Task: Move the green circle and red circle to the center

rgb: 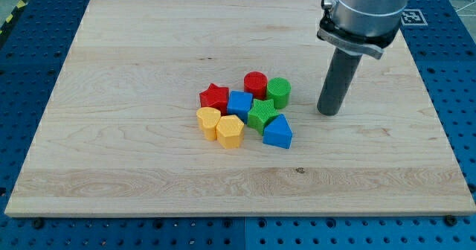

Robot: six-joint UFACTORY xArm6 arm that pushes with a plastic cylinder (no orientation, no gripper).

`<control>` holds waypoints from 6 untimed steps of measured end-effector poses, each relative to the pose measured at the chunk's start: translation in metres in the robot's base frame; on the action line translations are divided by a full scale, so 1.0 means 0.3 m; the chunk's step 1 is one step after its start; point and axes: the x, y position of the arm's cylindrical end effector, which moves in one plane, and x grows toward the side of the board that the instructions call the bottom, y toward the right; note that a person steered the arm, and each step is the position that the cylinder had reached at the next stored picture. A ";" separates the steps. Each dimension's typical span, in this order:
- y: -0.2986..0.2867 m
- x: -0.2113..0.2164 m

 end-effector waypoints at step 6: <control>-0.276 -0.019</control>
